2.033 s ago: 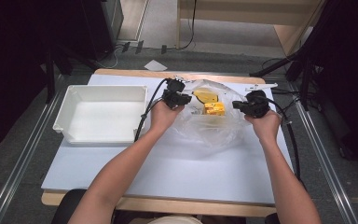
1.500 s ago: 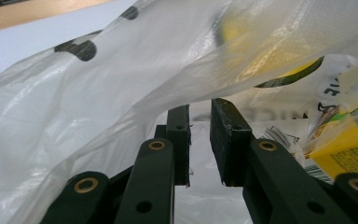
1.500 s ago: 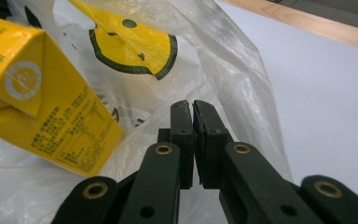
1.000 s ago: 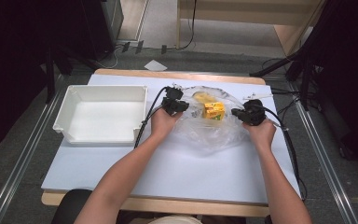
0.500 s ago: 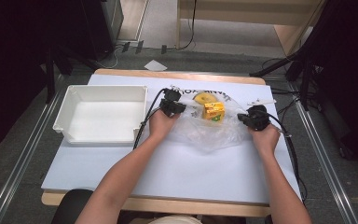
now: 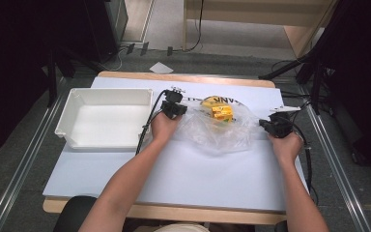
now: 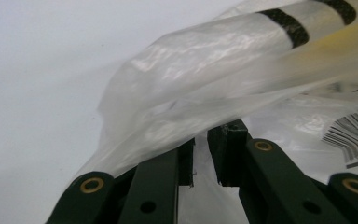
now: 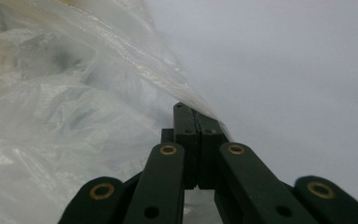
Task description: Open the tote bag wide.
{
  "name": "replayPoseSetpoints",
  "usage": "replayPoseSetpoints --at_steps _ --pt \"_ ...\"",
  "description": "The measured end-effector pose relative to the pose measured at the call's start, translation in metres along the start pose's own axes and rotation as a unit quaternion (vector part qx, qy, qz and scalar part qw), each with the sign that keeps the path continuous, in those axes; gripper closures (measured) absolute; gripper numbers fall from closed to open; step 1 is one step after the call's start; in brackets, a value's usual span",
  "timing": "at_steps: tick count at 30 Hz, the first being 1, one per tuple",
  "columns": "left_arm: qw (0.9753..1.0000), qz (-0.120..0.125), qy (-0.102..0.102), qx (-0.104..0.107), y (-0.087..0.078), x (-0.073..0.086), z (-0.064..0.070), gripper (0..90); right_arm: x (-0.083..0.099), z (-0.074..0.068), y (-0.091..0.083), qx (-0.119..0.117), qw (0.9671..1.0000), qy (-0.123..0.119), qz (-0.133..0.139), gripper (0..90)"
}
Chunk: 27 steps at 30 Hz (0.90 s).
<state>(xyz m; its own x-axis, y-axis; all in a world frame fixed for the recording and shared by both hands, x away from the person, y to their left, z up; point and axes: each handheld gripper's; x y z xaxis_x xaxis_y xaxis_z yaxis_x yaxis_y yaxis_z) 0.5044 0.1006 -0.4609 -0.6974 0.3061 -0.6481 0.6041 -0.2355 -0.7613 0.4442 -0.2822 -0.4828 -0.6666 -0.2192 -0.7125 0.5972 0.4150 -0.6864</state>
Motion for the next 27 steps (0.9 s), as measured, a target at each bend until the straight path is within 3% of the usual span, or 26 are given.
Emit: replayPoseSetpoints --at_steps 2,5,9,15,22,27 --pt "1.0000 0.000 -0.005 0.004 -0.001 0.000 -0.001 83.3 0.000 0.001 -0.001 0.008 0.9999 -0.007 -0.002 90.0" --pt "1.0000 0.002 0.002 0.006 -0.001 0.000 0.002 84.5 0.002 0.007 -0.005 0.014 0.9999 -0.004 -0.006 90.0" --pt "0.9998 0.006 -0.005 0.017 -0.003 -0.002 0.005 84.5 0.005 0.015 -0.010 0.021 0.9997 0.009 -0.005 90.0" --pt "0.9999 -0.004 -0.009 0.002 0.001 -0.001 0.000 88.6 0.010 0.021 -0.015 0.024 0.9996 0.014 -0.003 90.0" --pt "0.9997 0.007 -0.006 -0.022 0.002 -0.001 0.001 87.7 0.012 0.024 -0.018 0.024 0.9996 0.016 -0.003 90.0" --pt "0.9999 0.007 0.000 -0.009 0.003 0.000 0.001 86.7 0.014 0.028 -0.020 0.031 0.9993 0.023 0.001 90.0"
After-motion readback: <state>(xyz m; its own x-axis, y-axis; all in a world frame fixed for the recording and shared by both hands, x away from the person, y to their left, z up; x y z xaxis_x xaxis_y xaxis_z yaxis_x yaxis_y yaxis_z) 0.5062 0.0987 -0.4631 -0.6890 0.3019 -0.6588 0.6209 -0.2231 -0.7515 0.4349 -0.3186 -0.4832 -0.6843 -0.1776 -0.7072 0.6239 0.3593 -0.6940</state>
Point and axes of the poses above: each handheld gripper's, and its own axes: y roughly forward along the jaws, x roughly out of its underside, z roughly to its right, and after that the axes turned 7 degrees about -x, right-handed
